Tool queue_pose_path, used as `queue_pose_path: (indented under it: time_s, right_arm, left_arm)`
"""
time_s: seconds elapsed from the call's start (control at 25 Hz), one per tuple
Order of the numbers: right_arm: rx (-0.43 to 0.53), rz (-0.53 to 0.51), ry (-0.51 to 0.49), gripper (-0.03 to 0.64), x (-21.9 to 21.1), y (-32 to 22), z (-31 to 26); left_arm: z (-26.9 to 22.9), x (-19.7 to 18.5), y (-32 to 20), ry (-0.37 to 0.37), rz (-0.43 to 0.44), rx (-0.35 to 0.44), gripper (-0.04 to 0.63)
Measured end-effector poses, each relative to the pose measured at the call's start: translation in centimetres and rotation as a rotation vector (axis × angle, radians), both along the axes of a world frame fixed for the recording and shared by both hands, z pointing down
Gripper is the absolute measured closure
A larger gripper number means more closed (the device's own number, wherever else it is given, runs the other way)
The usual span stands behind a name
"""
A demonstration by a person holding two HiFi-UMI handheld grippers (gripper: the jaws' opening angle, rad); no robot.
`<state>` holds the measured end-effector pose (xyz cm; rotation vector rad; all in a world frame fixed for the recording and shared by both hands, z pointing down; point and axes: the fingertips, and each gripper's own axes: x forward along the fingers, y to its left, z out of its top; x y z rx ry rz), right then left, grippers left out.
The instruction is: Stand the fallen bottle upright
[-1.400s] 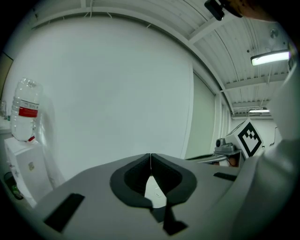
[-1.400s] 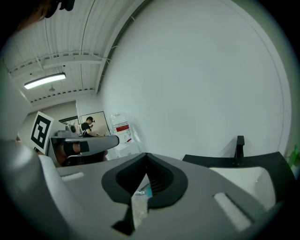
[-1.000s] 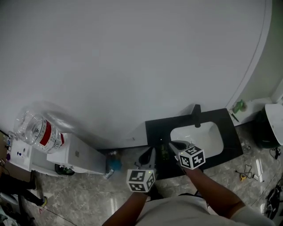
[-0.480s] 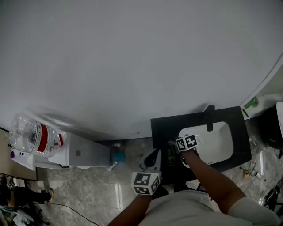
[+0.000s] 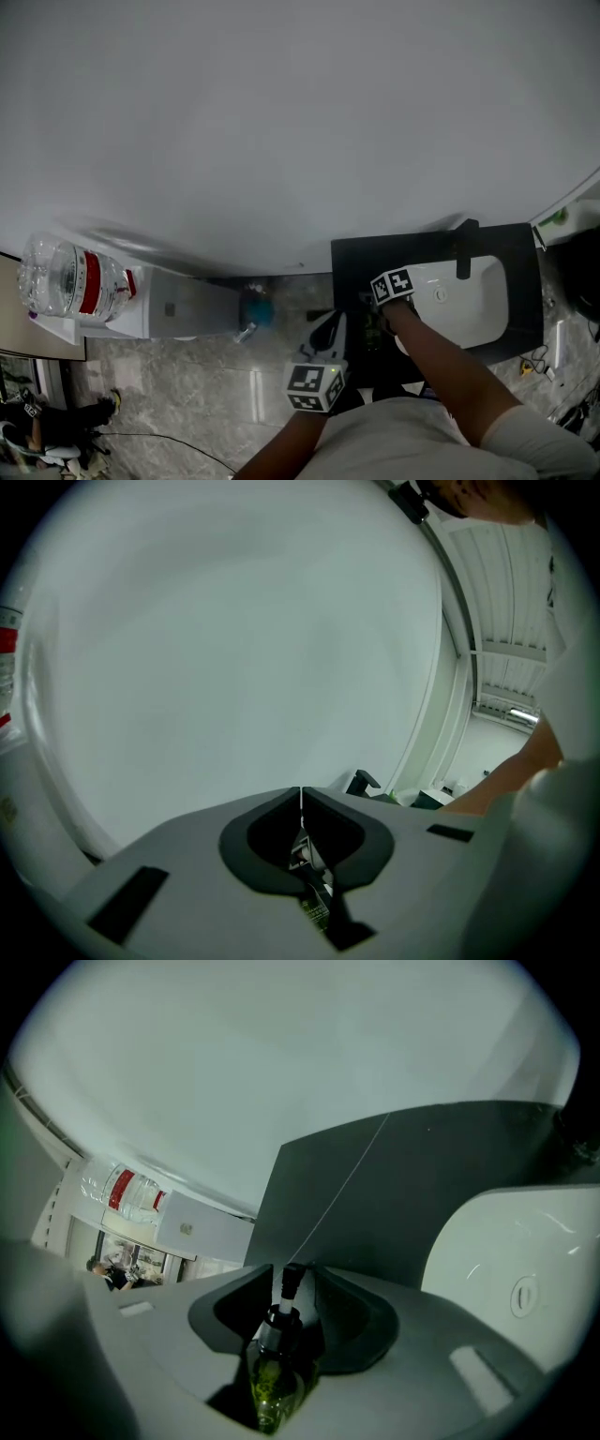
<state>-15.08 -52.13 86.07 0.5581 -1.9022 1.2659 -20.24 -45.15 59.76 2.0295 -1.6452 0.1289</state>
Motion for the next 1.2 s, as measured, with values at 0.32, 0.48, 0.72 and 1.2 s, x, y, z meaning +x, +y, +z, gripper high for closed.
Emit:
queue_pose_path:
  time_s: [0.32, 0.48, 0.72, 1.2]
  right_arm:
    - [0.041, -0.046, -0.002, 0.557, -0.7, -0.1, -0.5]
    - [0.120, -0.067, -0.068, 0.557, -1.3, 0.1, -3.7]
    - [0.324, -0.134, -0.160, 0.558, -1.9, 0.7, -10.1]
    - [0.583, -0.216, -0.196, 0.558, 0.7, 7.6, -16.3]
  left_arm:
    - [0.4, -0.8, -0.2, 0.006, -0.003, -0.008, 0.586]
    - [-0.2, -0.7, -0.1, 0.012, 0.008, 0.003, 0.586]
    - [-1.9, -0.3, 0.1, 0.013, 0.025, 0.041, 0.586]
    - [-6.5, 1.0, 1.9, -0.009, 0.075, 0.134, 0.586]
